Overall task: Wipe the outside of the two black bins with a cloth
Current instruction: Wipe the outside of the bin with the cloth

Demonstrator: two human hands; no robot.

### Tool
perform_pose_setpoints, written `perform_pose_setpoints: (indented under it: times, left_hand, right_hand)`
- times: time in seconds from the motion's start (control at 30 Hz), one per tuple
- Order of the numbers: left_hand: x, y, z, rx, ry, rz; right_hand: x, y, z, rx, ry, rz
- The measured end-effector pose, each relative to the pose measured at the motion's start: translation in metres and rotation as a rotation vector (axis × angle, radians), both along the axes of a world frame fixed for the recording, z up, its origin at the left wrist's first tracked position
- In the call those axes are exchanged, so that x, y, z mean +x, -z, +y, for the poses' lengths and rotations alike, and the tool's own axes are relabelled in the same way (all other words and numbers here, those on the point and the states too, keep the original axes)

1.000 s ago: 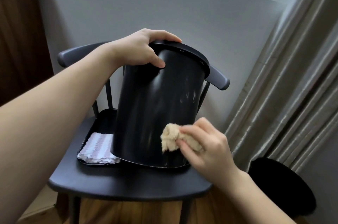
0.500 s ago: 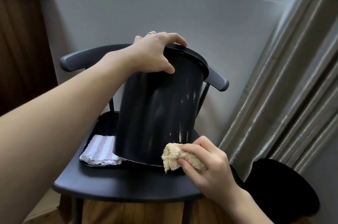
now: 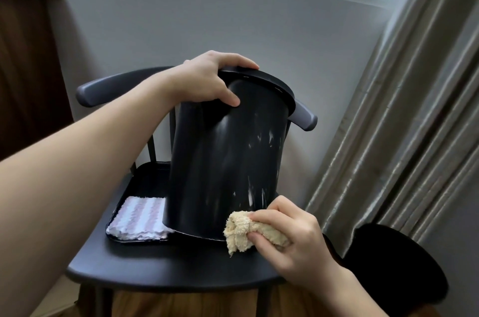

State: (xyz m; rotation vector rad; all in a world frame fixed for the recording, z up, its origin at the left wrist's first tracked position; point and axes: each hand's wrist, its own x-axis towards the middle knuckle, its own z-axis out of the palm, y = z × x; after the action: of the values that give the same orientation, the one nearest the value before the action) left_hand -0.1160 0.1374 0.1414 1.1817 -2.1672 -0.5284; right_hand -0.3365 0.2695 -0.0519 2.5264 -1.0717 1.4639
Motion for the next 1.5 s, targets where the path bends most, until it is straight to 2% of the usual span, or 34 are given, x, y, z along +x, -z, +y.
perform_pose_setpoints:
  times: [0.23,0.43,0.67,0.73,0.9,0.97,1.1,1.33,1.5]
  left_hand:
    - [0.000,-0.003,0.001,-0.015,0.019,-0.048]
    - [-0.004,-0.001,0.002,-0.019,0.038,-0.034]
    - [-0.001,0.002,0.000,-0.010,0.053,-0.013]
    - [0.000,0.003,0.000,-0.012,0.050,-0.011]
    - [0.000,0.001,0.006,-0.056,0.025,-0.052]
    - [-0.002,-0.001,0.010,-0.084,0.035,-0.092]
    - [-0.002,-0.003,0.010,-0.079,0.076,-0.094]
    - [-0.002,-0.002,0.012,-0.071,0.046,-0.082]
    - [0.001,0.000,0.008,-0.023,0.048,-0.073]
  right_hand:
    - [0.005,-0.051,-0.026,-0.068,0.137,0.035]
    - [0.012,-0.109,-0.063,-0.086,0.337,-0.085]
    - [0.007,-0.068,-0.031,-0.125,0.141,0.111]
    - [0.006,-0.074,-0.034,-0.141,0.156,0.152]
    - [0.013,-0.121,-0.065,-0.143,0.411,-0.031]
    - [0.019,-0.138,-0.078,-0.149,0.447,-0.066]
    - [0.018,-0.146,-0.086,-0.171,0.430,-0.036]
    - [0.003,-0.137,-0.081,-0.123,0.450,-0.093]
    - [0.008,-0.105,-0.055,-0.093,0.267,-0.004]
